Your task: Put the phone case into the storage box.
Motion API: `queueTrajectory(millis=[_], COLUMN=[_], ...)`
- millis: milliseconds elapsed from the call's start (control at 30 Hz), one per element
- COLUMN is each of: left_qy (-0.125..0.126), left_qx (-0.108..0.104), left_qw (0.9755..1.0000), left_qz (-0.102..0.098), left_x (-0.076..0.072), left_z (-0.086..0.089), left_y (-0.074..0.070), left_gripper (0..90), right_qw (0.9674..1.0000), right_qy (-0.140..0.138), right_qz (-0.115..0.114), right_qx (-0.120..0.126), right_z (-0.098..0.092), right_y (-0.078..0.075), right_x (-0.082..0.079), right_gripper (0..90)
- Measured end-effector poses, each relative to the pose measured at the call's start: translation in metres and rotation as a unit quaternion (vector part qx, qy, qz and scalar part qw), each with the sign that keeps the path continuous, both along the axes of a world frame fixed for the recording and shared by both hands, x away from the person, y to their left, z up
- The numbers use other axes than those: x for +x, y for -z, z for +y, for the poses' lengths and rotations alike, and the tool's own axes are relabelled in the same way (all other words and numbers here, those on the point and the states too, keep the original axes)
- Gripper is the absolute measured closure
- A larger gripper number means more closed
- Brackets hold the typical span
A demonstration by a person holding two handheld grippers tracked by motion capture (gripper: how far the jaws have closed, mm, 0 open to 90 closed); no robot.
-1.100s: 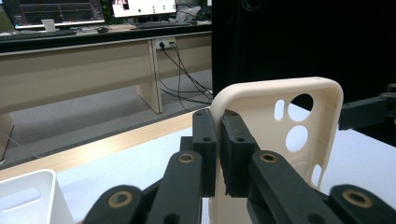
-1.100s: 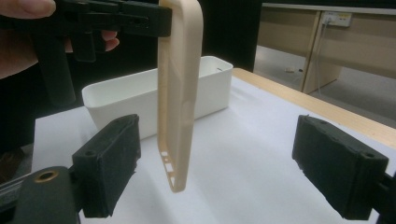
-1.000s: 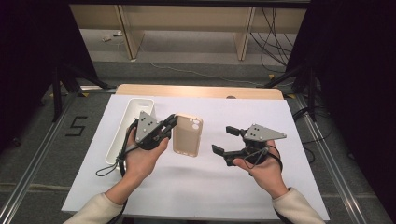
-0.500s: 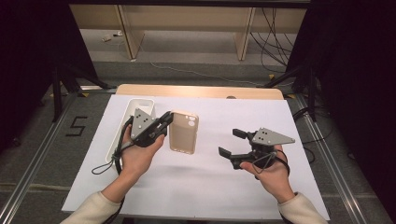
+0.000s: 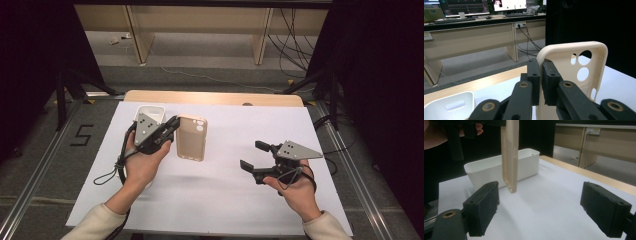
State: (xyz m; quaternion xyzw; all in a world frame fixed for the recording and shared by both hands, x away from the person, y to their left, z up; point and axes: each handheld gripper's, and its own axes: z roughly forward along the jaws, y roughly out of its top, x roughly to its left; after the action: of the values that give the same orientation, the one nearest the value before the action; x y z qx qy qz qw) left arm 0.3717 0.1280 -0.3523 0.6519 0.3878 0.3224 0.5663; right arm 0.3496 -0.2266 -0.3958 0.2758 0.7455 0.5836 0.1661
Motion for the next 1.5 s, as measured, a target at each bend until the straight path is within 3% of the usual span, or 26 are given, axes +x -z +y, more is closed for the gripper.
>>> queueTrajectory(millis=[67,133,300,667,700,1100,1500], left_qy=[-0.001,-0.004,-0.008,-0.017,-0.017,-0.026,-0.030], left_qx=[0.003,0.000,-0.001,-0.006,-0.004,-0.006,-0.012], left_qw=[1.0000,1.0000,1.0000,0.9998,0.9998,0.9996,0.9995], left_qz=[-0.001,0.000,-0.001,-0.005,-0.005,-0.010,-0.005], left_x=[0.001,0.002,0.004,0.007,0.007,0.011,0.015], left_z=[0.002,0.003,0.007,0.016,0.017,0.028,0.038], left_y=[0.000,0.000,-0.001,-0.004,-0.004,-0.012,-0.018], left_gripper=[85.1,85.1,85.1,85.0,85.1,85.1,85.0], right_qw=[1.0000,1.0000,1.0000,0.9999,0.9999,0.9999,0.9999], right_qy=[-0.003,0.002,0.005,0.013,0.009,0.012,0.011], right_qz=[0.000,0.002,0.000,0.002,0.002,0.006,-0.007], right_qx=[0.007,-0.006,0.007,-0.004,0.005,-0.010,-0.004], right_z=[-0.001,-0.004,-0.008,-0.014,-0.013,-0.016,-0.015], right_y=[0.002,0.002,0.004,0.008,0.010,0.011,0.012], right_x=[0.000,-0.001,-0.002,-0.005,-0.005,-0.007,-0.006], right_gripper=[16.5,16.5,16.7,16.7,16.8,16.8,16.9])
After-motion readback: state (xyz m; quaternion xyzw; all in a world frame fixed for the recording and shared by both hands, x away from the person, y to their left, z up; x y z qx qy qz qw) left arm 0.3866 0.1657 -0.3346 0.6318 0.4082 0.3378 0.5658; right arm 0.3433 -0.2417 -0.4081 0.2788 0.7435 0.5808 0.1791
